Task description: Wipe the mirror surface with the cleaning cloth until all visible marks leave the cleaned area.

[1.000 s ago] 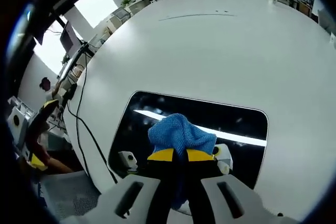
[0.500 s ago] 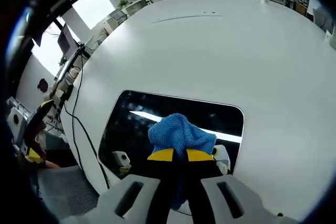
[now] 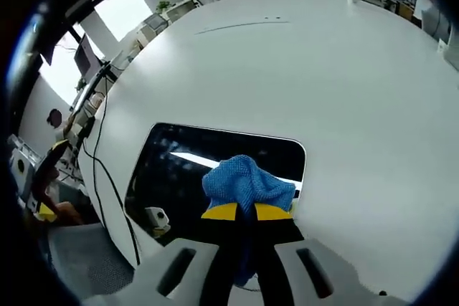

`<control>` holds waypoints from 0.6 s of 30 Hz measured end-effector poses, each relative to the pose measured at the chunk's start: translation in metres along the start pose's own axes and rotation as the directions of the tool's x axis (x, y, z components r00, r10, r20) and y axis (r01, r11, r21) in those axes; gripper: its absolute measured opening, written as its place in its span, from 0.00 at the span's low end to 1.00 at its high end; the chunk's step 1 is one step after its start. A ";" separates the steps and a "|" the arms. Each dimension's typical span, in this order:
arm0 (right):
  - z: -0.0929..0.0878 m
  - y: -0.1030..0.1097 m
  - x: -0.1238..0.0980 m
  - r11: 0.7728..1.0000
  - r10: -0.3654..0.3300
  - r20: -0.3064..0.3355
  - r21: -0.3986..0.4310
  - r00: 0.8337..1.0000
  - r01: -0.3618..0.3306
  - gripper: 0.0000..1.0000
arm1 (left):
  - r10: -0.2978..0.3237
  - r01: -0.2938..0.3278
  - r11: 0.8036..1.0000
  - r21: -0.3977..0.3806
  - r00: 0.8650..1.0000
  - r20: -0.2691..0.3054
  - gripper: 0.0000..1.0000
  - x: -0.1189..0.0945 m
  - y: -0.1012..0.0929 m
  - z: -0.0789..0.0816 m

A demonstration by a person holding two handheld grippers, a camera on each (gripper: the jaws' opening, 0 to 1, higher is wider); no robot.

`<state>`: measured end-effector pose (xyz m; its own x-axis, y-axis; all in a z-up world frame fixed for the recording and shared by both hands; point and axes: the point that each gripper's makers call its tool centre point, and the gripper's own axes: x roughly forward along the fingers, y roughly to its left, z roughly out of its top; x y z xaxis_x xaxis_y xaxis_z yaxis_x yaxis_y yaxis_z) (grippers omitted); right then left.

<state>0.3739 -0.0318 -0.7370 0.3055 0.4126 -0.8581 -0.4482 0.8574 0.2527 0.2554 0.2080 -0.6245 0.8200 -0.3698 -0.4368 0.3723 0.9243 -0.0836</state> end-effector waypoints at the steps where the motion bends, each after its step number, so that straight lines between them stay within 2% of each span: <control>1: 0.000 -0.002 -0.001 1.000 -0.002 0.000 0.001 1.000 0.002 0.01 | 0.000 0.000 1.000 0.000 1.000 0.000 0.99 0.000 0.000 0.000; 18: -0.006 -0.021 -0.010 0.999 -0.029 0.010 0.032 1.000 0.029 0.01 | -0.002 0.002 1.000 0.022 1.000 -0.011 0.98 0.000 -0.001 -0.003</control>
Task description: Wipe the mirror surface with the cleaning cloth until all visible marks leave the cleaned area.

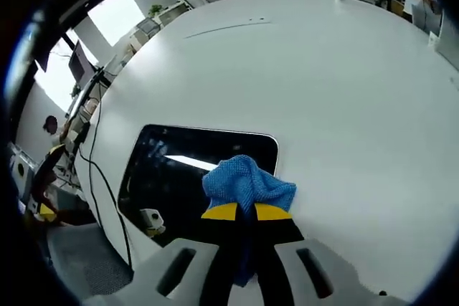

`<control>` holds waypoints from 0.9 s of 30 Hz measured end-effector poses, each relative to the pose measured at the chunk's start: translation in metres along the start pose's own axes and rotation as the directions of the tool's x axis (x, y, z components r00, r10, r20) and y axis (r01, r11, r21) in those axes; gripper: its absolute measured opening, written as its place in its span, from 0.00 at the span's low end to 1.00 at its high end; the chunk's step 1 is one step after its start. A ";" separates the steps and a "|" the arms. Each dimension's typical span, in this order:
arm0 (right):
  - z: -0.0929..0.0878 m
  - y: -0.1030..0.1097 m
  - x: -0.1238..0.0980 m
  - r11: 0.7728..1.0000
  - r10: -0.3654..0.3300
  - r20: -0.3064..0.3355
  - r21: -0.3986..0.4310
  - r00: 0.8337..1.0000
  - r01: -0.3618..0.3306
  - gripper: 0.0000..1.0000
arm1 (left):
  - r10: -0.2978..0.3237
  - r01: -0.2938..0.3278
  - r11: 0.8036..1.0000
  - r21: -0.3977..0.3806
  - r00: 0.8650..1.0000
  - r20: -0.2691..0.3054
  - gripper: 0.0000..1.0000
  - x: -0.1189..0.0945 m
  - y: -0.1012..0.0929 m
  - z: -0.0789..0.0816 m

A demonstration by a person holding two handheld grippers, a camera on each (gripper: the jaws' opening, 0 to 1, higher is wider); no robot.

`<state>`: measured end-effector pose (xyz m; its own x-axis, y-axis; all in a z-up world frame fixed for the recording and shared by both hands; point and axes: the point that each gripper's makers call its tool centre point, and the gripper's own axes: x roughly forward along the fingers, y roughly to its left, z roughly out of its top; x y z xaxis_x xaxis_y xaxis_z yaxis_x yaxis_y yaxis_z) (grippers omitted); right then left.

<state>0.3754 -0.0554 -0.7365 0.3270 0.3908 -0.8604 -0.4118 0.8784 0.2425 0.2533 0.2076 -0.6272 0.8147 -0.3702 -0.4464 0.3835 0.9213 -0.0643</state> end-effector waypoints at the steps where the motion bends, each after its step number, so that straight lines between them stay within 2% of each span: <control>1: 0.000 -0.001 0.000 1.000 -0.002 0.000 0.000 1.000 0.002 0.01 | 0.000 0.000 1.000 0.003 1.000 -0.001 0.98 0.000 0.000 0.000; 15: -0.002 -0.004 -0.002 1.000 -0.010 0.001 0.006 1.000 0.010 0.01 | -0.005 0.005 1.000 -0.005 1.000 0.013 0.99 0.000 0.000 0.004; 20: -0.002 -0.004 -0.001 0.999 -0.029 0.011 -0.017 1.000 0.029 0.01 | -0.003 0.003 1.000 -0.004 1.000 0.019 0.99 -0.001 0.000 0.005; 27: -0.011 -0.001 -0.004 0.999 -0.032 0.009 -0.011 0.999 0.032 0.01 | -0.003 0.003 1.000 -0.010 1.000 0.020 0.99 -0.001 0.000 0.004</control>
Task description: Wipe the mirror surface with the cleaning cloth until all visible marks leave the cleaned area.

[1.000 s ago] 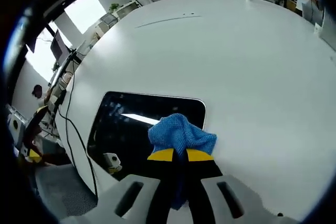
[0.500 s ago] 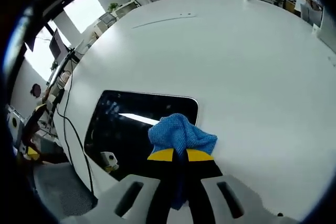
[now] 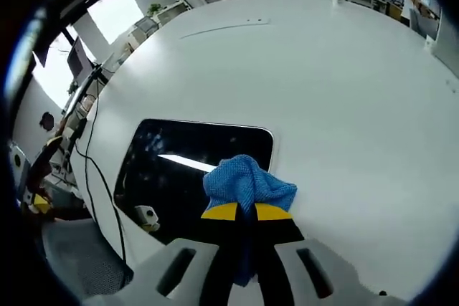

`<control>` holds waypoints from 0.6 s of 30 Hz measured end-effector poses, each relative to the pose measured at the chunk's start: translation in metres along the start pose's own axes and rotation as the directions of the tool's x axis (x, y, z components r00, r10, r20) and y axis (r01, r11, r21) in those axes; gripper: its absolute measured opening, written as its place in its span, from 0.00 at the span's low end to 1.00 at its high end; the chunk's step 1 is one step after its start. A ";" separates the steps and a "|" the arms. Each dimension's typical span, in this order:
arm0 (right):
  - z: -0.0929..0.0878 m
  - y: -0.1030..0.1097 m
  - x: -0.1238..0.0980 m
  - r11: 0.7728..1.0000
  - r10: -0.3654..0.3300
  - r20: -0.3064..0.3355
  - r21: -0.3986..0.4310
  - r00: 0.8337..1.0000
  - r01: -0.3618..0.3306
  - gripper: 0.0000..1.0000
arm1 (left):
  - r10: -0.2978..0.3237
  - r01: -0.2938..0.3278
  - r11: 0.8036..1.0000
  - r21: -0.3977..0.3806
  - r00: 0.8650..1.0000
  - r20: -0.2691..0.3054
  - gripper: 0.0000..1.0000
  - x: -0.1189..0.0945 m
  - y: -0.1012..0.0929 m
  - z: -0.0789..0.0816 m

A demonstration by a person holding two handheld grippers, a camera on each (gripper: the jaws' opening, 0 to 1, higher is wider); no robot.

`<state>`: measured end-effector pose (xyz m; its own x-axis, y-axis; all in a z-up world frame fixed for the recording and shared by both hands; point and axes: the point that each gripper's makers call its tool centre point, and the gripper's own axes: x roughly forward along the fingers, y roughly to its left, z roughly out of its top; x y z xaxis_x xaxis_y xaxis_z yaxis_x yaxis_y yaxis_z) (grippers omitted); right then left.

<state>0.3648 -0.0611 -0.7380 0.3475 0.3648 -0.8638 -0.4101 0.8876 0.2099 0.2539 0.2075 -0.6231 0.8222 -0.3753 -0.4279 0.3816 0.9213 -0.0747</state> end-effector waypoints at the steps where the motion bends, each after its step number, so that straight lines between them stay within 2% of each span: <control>1: -0.001 0.000 0.000 1.000 -0.001 0.001 0.000 1.000 0.001 0.01 | 0.000 0.000 1.000 0.000 1.000 -0.001 0.99 0.000 0.000 0.000; 18: -0.020 0.005 -0.008 1.000 -0.011 0.002 0.023 1.000 0.011 0.01 | -0.001 0.001 1.000 -0.010 1.000 -0.008 0.99 -0.001 -0.001 -0.004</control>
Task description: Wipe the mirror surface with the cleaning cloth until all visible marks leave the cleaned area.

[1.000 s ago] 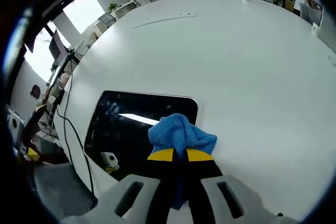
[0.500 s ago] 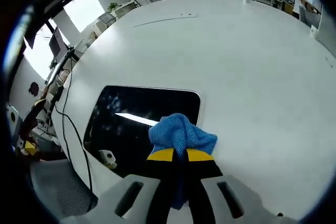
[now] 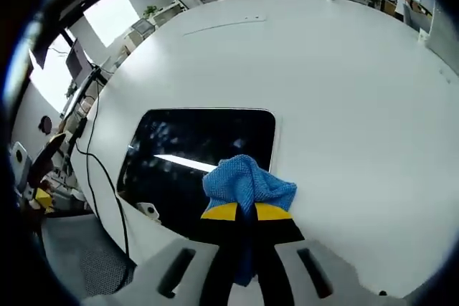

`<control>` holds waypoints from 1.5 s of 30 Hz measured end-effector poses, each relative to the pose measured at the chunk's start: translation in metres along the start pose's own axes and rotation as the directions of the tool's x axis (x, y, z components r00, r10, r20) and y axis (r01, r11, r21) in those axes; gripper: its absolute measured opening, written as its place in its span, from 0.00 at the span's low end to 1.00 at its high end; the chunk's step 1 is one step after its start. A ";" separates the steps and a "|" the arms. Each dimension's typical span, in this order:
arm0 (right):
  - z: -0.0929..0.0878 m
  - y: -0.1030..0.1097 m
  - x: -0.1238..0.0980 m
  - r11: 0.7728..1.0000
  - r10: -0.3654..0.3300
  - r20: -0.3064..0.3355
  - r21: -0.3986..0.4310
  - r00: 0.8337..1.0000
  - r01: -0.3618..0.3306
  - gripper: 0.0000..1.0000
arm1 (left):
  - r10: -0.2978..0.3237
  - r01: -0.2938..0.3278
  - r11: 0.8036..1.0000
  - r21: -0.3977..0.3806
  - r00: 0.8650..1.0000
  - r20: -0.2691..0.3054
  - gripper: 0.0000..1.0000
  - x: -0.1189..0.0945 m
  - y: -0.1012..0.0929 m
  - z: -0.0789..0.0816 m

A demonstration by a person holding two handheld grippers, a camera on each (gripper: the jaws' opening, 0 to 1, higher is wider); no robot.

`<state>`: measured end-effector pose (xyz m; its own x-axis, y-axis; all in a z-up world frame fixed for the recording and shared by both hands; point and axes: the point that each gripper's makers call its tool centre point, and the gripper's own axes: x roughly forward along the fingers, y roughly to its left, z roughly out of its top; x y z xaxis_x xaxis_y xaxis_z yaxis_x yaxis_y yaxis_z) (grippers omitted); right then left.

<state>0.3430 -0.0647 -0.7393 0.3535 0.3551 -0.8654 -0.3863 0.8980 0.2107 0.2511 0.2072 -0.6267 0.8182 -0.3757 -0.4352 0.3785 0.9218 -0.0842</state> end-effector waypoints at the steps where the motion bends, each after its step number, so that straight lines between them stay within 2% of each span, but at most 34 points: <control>1: -0.001 0.000 -0.001 1.000 0.000 0.001 0.000 1.000 0.000 0.01 | 0.000 0.000 1.000 0.000 1.000 0.000 0.99 0.000 0.000 0.000; 6: -0.007 0.003 -0.004 1.000 -0.002 0.002 0.001 1.000 0.002 0.01 | 0.002 -0.002 1.000 -0.001 1.000 -0.013 0.99 0.001 0.000 -0.006; 18: -0.020 0.004 -0.011 1.000 0.011 -0.010 0.025 1.000 -0.011 0.01 | -0.013 0.013 1.000 0.001 1.000 0.003 0.99 0.001 -0.004 -0.004; 24: -0.019 0.005 -0.010 0.998 0.012 -0.020 0.057 1.000 -0.011 0.02 | -0.011 0.011 1.000 -0.006 1.000 0.007 0.99 0.001 -0.001 -0.004; 29: -0.019 0.005 -0.010 0.999 0.013 -0.022 0.043 1.000 -0.012 0.01 | -0.010 0.010 1.000 -0.013 1.000 0.014 0.99 0.002 0.000 -0.003; 33: -0.019 0.004 -0.010 0.996 0.010 -0.019 0.084 1.000 -0.008 0.01 | -0.010 0.010 1.000 -0.019 1.000 0.017 0.99 0.001 -0.001 -0.003; 45: -0.016 0.016 -0.005 0.997 0.006 -0.019 0.083 1.000 -0.005 0.01 | 0.007 -0.007 0.999 -0.031 1.000 0.018 0.99 -0.004 0.001 -0.009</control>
<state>0.3220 -0.0560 -0.7389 0.3352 0.3558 -0.8724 -0.3159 0.9148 0.2517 0.2442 0.2100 -0.6330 0.8283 -0.3708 -0.4200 0.3596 0.9267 -0.1091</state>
